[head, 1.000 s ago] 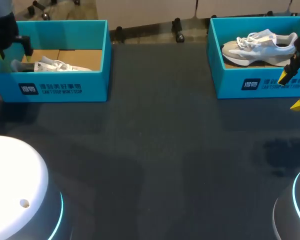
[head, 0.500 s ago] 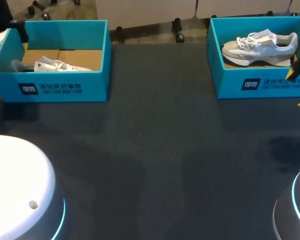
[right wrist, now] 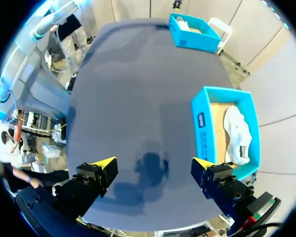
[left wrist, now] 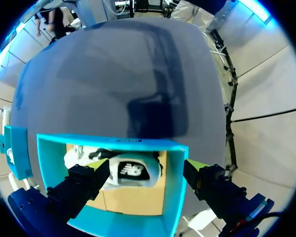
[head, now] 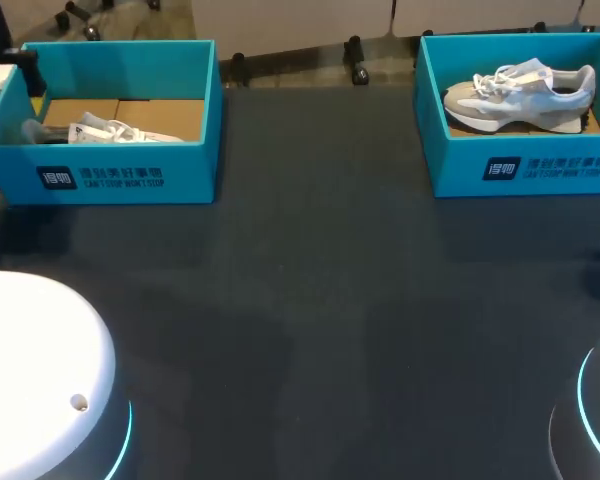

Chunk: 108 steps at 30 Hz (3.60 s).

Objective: Take the shoe out of the shoebox, open the shoe tongue, remove and reinsert the insole, then place the shoe into the shoebox

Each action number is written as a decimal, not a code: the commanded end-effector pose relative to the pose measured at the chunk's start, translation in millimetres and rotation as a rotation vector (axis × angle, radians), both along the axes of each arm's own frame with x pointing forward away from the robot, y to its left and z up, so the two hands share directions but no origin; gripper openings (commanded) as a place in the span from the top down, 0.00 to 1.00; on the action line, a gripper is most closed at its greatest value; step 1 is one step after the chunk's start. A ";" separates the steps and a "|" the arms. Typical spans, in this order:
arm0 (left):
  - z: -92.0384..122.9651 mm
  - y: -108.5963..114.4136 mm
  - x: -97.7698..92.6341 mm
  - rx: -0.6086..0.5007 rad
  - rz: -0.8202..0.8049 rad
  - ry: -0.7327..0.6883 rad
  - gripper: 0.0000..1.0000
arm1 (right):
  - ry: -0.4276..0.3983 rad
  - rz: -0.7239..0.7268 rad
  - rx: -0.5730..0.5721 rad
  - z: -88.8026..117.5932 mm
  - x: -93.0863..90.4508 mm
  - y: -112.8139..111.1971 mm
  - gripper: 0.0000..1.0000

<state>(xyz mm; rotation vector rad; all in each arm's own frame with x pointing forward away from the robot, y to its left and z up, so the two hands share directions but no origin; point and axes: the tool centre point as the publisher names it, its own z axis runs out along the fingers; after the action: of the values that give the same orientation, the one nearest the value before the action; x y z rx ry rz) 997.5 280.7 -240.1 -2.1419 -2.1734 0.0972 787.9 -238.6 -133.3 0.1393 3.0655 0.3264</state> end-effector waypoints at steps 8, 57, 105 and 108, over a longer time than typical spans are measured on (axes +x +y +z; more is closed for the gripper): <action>10.4 1.9 -33.6 -0.035 -0.012 -0.003 0.00 | -0.026 -0.241 0.052 3.7 55.2 -32.6 0.00; 10.7 2.3 -44.9 -0.032 -0.047 0.018 0.00 | -0.240 -1.308 0.098 2.0 220.6 -106.9 0.00; 10.7 2.3 -44.9 -0.032 -0.047 0.018 0.00 | 0.152 -1.408 0.036 -109.0 335.6 -79.8 0.00; 10.7 2.3 -44.9 -0.032 -0.047 0.018 0.00 | 0.164 -1.409 0.009 -110.1 340.5 -81.5 0.00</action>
<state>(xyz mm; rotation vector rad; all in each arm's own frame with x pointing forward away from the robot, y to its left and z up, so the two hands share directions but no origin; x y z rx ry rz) 954.2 282.6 -229.8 -2.1961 -2.1247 0.1528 1115.9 -319.4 -243.3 2.0764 2.1939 0.3192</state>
